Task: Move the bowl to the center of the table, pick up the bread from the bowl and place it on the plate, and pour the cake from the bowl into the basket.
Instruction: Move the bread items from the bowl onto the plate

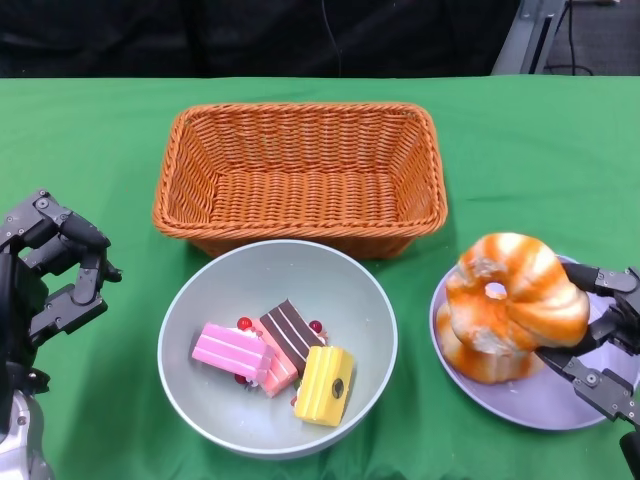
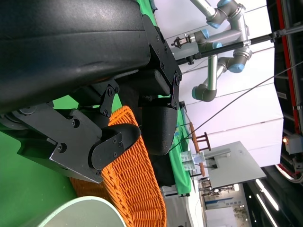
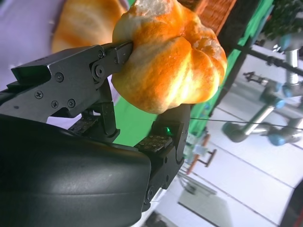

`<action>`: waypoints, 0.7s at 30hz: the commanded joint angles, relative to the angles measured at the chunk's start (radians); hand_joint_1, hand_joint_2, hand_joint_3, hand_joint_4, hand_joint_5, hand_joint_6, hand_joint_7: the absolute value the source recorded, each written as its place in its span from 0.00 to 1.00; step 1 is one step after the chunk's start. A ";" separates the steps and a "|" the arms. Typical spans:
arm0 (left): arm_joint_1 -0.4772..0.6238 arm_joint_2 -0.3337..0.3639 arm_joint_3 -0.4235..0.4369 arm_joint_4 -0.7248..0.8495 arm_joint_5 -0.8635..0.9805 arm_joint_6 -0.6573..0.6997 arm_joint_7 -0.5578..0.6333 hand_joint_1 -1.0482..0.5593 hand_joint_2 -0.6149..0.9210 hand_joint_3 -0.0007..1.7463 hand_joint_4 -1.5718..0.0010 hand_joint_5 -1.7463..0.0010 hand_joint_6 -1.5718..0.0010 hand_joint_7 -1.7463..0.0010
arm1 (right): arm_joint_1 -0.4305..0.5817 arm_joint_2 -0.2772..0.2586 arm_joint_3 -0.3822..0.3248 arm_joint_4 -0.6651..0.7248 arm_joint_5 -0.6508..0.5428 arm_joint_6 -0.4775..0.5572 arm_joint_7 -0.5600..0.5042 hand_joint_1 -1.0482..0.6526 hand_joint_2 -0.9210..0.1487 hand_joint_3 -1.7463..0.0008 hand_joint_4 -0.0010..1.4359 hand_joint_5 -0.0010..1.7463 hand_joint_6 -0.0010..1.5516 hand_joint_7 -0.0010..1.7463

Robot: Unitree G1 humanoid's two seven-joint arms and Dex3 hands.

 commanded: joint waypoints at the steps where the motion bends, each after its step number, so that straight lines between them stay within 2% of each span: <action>1: 0.002 0.024 0.006 -0.001 -0.013 0.008 -0.010 0.64 0.82 0.57 0.51 0.08 0.54 0.15 | -0.018 -0.009 -0.024 0.016 0.041 0.011 0.009 0.63 0.00 0.90 0.50 0.78 0.39 0.63; 12: 0.002 0.031 0.005 0.000 -0.009 0.029 -0.004 0.64 0.81 0.59 0.52 0.07 0.55 0.15 | -0.060 0.011 -0.046 0.119 0.118 0.046 0.050 0.62 0.00 0.88 0.50 0.81 0.39 0.61; 18: 0.004 0.031 0.005 -0.003 -0.010 0.035 -0.006 0.64 0.82 0.58 0.52 0.08 0.54 0.15 | -0.062 0.012 -0.049 0.114 0.130 0.073 0.064 0.62 0.00 0.88 0.49 0.81 0.39 0.61; 21: -0.001 0.032 0.004 0.004 -0.006 0.030 -0.005 0.65 0.81 0.58 0.51 0.08 0.54 0.15 | -0.051 0.026 -0.039 0.062 0.157 0.164 0.100 0.62 0.00 0.86 0.48 0.80 0.37 0.59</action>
